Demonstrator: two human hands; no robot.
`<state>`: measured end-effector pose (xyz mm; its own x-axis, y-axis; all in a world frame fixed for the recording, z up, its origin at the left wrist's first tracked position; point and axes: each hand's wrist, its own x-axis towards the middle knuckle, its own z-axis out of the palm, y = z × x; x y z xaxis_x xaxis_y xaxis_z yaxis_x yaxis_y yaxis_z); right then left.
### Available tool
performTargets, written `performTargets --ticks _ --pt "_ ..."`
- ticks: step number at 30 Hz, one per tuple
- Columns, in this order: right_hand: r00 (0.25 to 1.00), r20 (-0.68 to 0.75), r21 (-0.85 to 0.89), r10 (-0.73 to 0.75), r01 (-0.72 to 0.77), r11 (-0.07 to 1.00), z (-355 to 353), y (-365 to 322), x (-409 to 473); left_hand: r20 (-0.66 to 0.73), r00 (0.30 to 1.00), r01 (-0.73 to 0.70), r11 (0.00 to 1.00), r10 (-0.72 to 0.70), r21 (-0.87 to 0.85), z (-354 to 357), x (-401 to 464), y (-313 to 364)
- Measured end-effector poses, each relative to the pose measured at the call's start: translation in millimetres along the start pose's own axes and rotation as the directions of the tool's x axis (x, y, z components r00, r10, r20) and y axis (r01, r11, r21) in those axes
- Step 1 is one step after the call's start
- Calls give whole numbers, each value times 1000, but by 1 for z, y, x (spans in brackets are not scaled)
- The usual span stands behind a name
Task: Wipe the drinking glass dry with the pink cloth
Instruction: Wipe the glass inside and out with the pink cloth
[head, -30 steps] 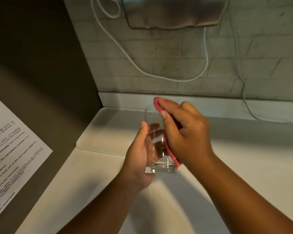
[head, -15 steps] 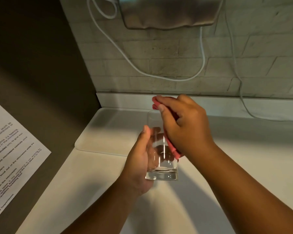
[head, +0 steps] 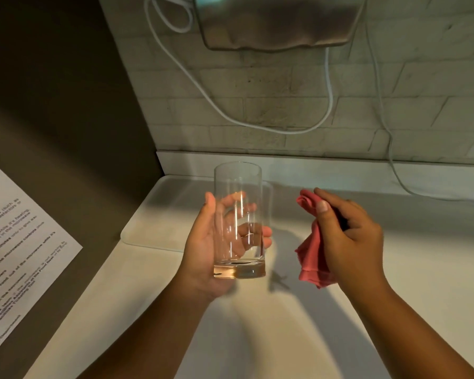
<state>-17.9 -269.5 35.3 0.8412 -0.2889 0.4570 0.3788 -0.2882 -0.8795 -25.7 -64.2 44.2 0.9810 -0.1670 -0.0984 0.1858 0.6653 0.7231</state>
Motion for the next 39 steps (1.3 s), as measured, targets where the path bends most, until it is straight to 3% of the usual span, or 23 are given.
performTargets --ticks 3,7,10,12,18,23,30,35,39 --pt "988 27 -40 -153 154 987 0 -15 -8 -39 999 12 999 -11 32 3 1 -4" --pt "892 156 -84 -424 440 894 10 -41 -21 -103 994 31 994 -21 101 6 5 -14" --pt "809 319 -146 -493 557 818 20 -50 -31 -151 987 84 984 -61 155 6 4 -18" --pt "791 364 -200 -492 582 788 26 -52 -32 -188 976 146 967 -107 210 4 1 -19" --pt "839 252 -292 -483 541 788 32 -54 3 -98 991 108 978 -92 176 9 -5 -34" --pt "909 120 -294 -399 417 860 36 -38 27 -54 998 34 973 -22 227 9 -10 -34" --pt "996 48 -136 -70 76 988 26 1 25 106 990 108 988 -95 -115 4 -5 -13" --pt "997 55 -137 -53 60 989 20 10 13 217 972 150 952 -92 -267 0 1 -5" --pt "996 50 -108 -71 76 991 13 -1 8 191 979 98 983 -67 -157 -1 8 -2"
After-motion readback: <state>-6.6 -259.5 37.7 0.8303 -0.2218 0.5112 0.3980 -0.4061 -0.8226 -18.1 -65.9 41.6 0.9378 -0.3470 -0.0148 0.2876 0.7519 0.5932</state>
